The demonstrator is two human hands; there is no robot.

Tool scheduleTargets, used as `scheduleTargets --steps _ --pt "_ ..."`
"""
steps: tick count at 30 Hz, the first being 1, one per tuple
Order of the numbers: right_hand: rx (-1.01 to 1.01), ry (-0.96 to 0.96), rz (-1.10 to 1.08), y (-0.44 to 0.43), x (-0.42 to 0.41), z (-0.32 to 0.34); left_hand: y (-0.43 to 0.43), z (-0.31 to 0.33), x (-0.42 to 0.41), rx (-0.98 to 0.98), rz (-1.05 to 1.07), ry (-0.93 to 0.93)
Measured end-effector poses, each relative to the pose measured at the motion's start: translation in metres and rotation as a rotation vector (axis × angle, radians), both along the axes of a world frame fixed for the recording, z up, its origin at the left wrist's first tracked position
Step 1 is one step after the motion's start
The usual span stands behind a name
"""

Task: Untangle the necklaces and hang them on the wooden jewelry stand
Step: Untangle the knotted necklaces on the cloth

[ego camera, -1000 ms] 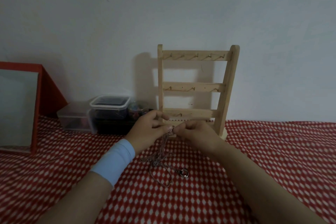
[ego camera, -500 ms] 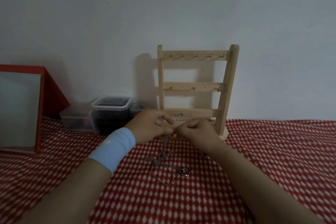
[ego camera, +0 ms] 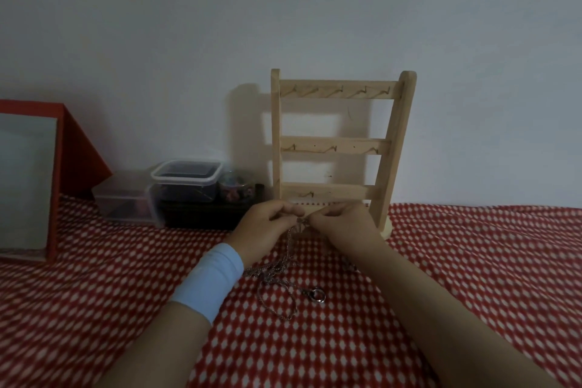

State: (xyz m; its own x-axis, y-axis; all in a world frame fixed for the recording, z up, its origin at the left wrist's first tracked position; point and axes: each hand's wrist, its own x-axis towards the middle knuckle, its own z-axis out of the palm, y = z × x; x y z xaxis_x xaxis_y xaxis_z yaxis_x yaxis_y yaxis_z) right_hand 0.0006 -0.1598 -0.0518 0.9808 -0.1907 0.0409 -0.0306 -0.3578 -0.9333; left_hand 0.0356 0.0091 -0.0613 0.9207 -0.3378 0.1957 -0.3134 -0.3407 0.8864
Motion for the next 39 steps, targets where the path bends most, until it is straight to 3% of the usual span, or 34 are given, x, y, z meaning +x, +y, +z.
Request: scheduleTargets --steps 5,11,19,25,29,33,39 --pt "-0.051 0.094 0.205 0.001 -0.004 0.0 0.004 0.005 0.0 0.131 -0.102 -0.024" --pt "0.212 0.131 0.332 -0.002 -0.008 0.005 0.012 0.007 0.003 0.107 -0.082 -0.057" --pt "0.242 0.144 0.282 -0.004 -0.004 0.003 0.01 0.005 -0.004 0.04 -0.027 -0.164" --pt "0.213 0.143 0.265 -0.002 -0.007 0.006 0.014 0.014 -0.002 0.26 0.016 -0.361" --pt "0.092 0.147 0.219 -0.006 -0.003 0.008 0.012 0.015 0.0 0.236 0.05 -0.303" --pt "-0.009 0.182 0.181 -0.011 0.0 0.006 0.013 0.016 0.0 -0.056 0.077 -0.115" --pt "0.174 0.205 0.157 -0.015 0.008 0.001 0.022 0.026 0.0 -0.9 -0.076 0.399"
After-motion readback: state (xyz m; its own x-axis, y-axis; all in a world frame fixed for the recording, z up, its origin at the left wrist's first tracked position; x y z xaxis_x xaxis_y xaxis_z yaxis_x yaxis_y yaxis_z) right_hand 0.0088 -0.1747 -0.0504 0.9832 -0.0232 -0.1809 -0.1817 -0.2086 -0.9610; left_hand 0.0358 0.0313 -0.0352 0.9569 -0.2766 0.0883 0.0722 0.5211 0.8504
